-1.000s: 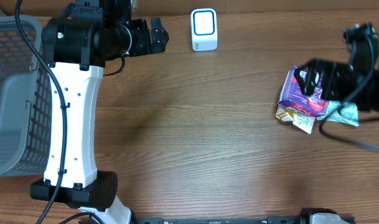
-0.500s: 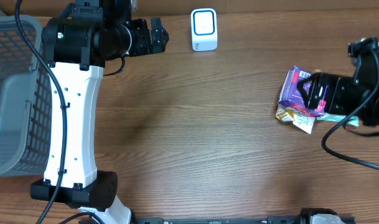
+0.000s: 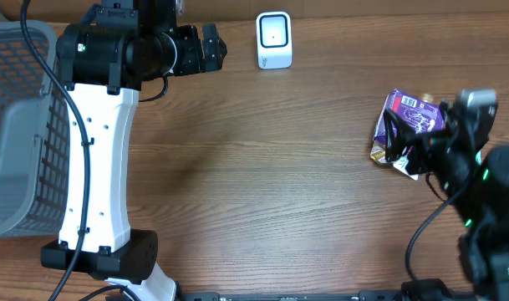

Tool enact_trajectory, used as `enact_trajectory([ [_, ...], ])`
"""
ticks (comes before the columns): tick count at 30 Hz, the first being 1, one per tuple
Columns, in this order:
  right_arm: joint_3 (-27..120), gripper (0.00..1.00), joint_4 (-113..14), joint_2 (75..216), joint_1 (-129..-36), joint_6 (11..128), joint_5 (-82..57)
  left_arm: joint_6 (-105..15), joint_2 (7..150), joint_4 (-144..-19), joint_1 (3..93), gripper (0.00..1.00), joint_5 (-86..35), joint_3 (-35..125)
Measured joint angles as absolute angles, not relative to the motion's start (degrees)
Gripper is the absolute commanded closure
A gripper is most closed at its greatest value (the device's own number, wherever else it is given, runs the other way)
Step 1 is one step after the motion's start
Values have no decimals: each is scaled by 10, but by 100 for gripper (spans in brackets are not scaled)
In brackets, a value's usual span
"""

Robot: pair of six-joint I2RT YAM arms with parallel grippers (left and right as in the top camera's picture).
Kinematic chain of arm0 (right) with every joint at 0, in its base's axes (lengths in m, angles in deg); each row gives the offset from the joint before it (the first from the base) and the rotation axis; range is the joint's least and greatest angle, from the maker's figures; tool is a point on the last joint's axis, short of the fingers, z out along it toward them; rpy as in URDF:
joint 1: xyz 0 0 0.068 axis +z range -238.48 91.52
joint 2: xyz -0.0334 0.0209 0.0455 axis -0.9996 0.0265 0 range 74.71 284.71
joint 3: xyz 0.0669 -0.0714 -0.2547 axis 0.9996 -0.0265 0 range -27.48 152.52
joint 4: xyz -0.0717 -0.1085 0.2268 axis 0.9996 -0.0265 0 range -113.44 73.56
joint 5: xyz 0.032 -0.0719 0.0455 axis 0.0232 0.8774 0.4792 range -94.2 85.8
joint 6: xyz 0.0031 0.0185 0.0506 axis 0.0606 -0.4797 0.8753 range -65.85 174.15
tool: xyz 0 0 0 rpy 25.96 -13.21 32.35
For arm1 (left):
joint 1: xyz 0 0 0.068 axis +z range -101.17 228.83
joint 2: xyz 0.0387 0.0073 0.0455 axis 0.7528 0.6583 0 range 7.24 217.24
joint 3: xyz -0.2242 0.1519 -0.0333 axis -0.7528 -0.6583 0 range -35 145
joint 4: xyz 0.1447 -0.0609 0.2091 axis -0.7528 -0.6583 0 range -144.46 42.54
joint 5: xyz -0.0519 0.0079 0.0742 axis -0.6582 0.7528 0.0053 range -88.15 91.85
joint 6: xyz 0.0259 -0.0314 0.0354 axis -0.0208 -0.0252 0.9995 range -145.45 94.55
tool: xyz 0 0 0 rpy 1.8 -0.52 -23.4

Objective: Scan the item barcode

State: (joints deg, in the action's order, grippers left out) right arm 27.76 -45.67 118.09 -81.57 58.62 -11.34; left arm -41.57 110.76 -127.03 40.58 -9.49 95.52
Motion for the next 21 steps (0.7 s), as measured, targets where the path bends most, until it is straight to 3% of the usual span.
enact_trajectory([
  [11,-122,0,-162,896,-801,586,-81,-416,1108,-1271,406,1,-95,955],
  [21,-261,0,-138,799,-794,586,-62,-416,1108,-1271,406,0,-95,955],
])
